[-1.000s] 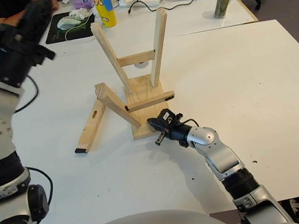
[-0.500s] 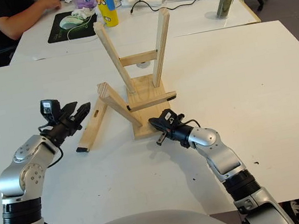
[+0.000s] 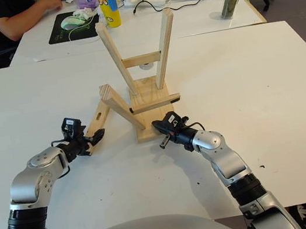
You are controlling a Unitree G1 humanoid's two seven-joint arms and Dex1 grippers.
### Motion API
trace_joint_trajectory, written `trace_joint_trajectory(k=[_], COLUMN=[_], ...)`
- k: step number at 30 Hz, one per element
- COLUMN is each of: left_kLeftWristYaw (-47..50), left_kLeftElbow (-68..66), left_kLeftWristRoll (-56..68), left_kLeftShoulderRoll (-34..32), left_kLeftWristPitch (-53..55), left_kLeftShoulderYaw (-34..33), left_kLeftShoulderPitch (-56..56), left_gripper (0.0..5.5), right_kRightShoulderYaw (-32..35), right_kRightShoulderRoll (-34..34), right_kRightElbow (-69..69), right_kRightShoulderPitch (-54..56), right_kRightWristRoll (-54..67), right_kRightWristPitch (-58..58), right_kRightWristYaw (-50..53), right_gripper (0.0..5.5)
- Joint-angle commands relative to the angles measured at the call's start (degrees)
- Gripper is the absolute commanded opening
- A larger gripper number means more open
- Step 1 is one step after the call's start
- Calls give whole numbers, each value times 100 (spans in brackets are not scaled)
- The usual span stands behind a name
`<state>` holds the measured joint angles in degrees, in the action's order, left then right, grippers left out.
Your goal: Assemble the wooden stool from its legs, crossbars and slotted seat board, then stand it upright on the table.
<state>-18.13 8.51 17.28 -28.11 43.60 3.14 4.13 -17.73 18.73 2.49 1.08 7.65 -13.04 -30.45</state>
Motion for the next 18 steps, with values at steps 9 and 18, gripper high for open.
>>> trace_joint_trajectory(k=[9, 18], left_kLeftWristYaw=[-305, -187], left_kLeftElbow=[-546, -1022], left_kLeftWristRoll=[-441, -696], left_kLeftShoulderRoll=[-114, -266], left_kLeftWristPitch=[-501, -1339], left_kLeftShoulderYaw=[-108, -711], left_kLeftShoulderPitch=[120, 812], left_gripper=[268, 206], right_kRightShoulderYaw=[678, 1177], right_kRightShoulderRoll=[-56, 781], right_kRightElbow=[627, 336], right_kRightShoulderPitch=[-255, -581], right_kRightWristRoll=[186, -192], right_kRightWristPitch=[626, 179], right_kRightWristYaw=[95, 35], right_gripper=[0, 0])
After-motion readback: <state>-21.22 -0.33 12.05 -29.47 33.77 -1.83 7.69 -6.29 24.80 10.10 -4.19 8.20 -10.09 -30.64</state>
